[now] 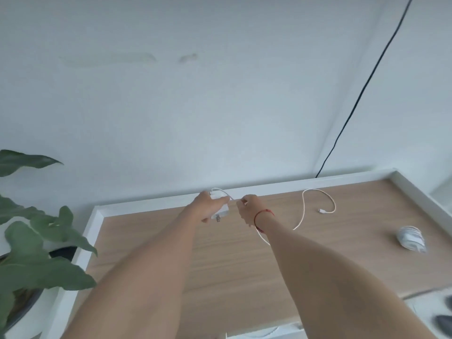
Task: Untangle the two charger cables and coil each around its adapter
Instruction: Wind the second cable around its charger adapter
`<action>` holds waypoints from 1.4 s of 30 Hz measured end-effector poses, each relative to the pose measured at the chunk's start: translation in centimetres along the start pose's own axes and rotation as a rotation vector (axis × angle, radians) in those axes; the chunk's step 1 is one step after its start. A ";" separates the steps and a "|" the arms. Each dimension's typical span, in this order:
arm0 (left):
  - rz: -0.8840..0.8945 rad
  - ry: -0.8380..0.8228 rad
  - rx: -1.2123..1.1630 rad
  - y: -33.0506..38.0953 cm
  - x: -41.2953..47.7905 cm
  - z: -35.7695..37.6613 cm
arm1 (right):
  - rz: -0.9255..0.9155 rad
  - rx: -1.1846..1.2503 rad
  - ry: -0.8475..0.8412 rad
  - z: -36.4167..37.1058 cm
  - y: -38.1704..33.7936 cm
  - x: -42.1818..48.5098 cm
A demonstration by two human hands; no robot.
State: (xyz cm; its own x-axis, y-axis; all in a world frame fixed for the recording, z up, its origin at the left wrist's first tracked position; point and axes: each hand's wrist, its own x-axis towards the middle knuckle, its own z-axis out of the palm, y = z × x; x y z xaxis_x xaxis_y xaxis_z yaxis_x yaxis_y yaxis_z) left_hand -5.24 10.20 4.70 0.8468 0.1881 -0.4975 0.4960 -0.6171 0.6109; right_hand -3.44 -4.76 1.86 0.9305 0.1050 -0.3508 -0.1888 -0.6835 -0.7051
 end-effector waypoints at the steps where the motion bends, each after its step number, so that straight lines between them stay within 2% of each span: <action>1: 0.005 0.001 -0.058 1.4 -0.5 0.9 | 0.014 0.002 -0.008 -1.3 0.6 -0.3; 5: 0.011 0.009 -0.306 5.8 -0.9 4.2 | 0.070 0.104 0.001 -6.0 2.9 -0.6; 10: -0.008 -0.115 -0.638 9.5 -1.9 7.3 | 0.107 0.198 -0.059 -10.3 4.3 -0.9; 16: -0.017 -0.173 -0.861 12.6 -2.9 10.0 | 0.069 0.384 -0.041 -13.4 7.1 -0.3; 19: -0.001 -0.152 -0.873 13.4 -2.8 10.7 | 0.084 0.455 -0.092 -14.7 8.1 -0.3; 22: 0.037 -0.100 -0.925 13.5 -3.1 10.7 | 0.108 0.385 -0.123 -15.5 8.2 0.0; 24: 0.083 -0.096 -0.964 13.7 -3.6 10.3 | 0.093 0.358 -0.065 -15.9 7.4 0.3; 27: 0.149 -0.157 -0.897 14.4 -4.4 9.2 | 0.109 0.373 0.022 -16.3 5.8 0.2; 36: 0.236 -0.395 -0.891 15.9 -4.6 4.7 | -0.030 0.740 -0.019 -19.1 3.4 -0.4; 39: 0.298 -0.406 -0.900 16.8 -4.4 4.0 | -0.040 0.837 0.007 -19.6 2.6 -0.8; 42: 0.366 -0.358 -0.919 18.1 -4.2 3.6 | -0.035 1.044 0.088 -19.4 1.8 -0.7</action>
State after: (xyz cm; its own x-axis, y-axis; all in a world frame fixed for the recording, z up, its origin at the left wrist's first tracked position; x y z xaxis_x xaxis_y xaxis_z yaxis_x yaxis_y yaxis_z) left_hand -0.48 -4.54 15.60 0.9425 -0.2225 -0.2493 0.3030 0.2547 0.9183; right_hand 1.64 -20.13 12.79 0.9522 0.0312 -0.3038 -0.2998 0.2862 -0.9101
